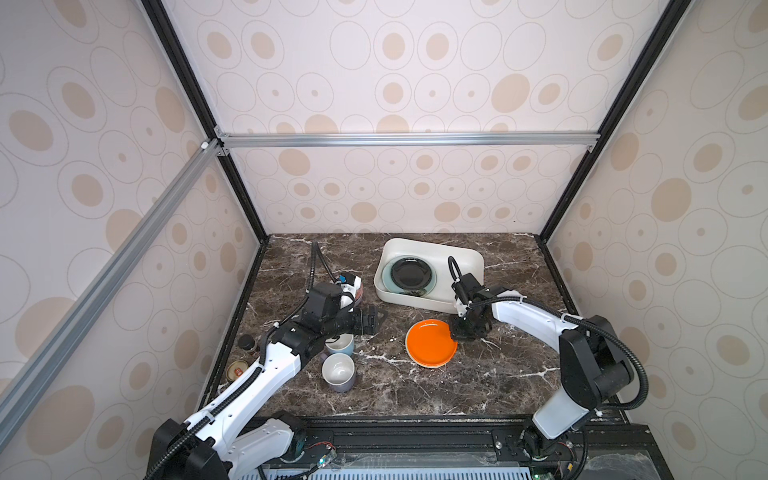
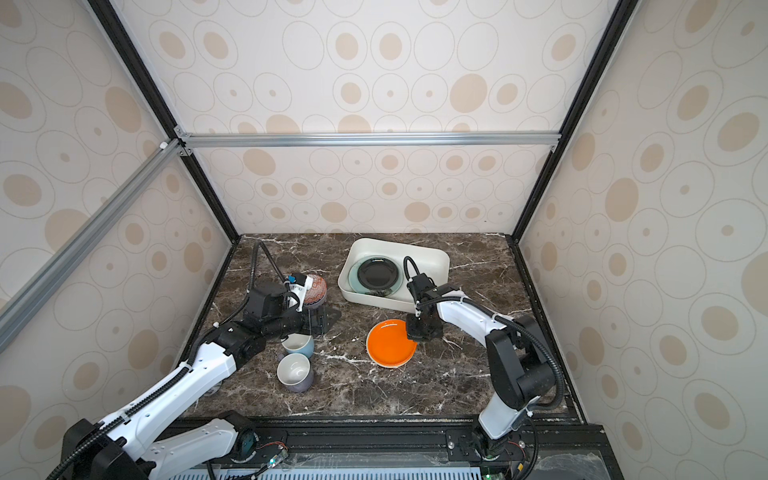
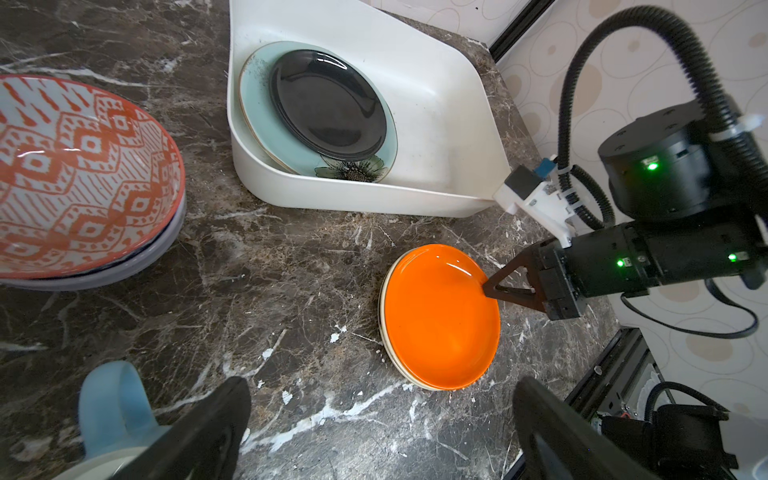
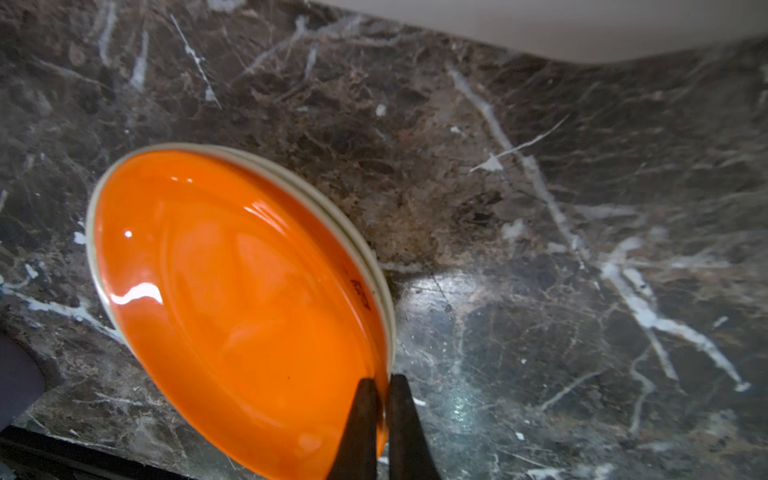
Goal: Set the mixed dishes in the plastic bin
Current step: 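Release the black plate and move the right gripper to the orange plate's rim, then tilt up the orange plate with the right gripper and set it in the bin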
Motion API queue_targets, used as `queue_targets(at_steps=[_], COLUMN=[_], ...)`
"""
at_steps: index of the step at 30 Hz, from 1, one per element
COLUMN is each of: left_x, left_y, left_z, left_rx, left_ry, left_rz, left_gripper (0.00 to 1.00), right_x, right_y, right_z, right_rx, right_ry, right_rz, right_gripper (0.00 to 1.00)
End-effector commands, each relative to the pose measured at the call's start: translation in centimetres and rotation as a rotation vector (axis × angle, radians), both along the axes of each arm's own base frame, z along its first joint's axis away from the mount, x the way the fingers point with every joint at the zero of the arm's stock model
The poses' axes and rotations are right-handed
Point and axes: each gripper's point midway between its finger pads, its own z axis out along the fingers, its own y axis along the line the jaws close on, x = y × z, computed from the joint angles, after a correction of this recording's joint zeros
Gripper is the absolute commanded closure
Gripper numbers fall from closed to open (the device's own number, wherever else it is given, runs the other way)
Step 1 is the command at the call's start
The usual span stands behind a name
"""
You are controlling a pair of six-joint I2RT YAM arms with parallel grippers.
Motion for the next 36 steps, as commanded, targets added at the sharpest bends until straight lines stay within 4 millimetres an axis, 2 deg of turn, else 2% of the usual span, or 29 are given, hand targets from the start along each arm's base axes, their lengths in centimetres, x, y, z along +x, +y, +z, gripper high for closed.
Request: queue_targets(at_steps=[1, 12, 20, 24, 30, 33, 36], left_x=[0.4, 0.9, 1.6, 2.2, 4.0, 5.1, 6.3], left_y=[-0.2, -0.2, -0.2, -0.4, -0.9, -1.2, -1.6], left_z=[1.2, 2.3, 3.6, 4.7, 5.8, 6.1, 6.2], left_rx=[0.005, 0.009, 0.025, 0.03, 0.064, 0.077, 0.083], left_ry=[-0.035, -0.06, -0.084, -0.103, -0.117, -0.117, -0.109], left_rz=[-0.004, 0.004, 0.01, 0.004, -0.003, -0.007, -0.013], left_gripper=[0.01, 0.01, 0.01, 0.01, 0.01, 0.01, 0.01], right_x=[-0.2, 0.8, 3.1, 5.5, 10.8, 13.9, 16.8], right_y=[-0.2, 2.0, 3.2, 3.0, 2.9, 3.1, 3.7], right_z=[2.3, 7.2, 10.9, 12.6, 14.0, 14.1, 13.3], right_rx=[0.0, 0.148, 0.294, 0.312, 0.341, 0.356, 0.365], right_ry=[-0.028, -0.096, -0.148, -0.198, -0.24, -0.254, -0.248], right_rz=[0.012, 0.035, 0.017, 0.0, -0.037, -0.048, -0.056], right_gripper=[1.0, 1.0, 1.0, 1.0, 1.0, 1.0, 1.0])
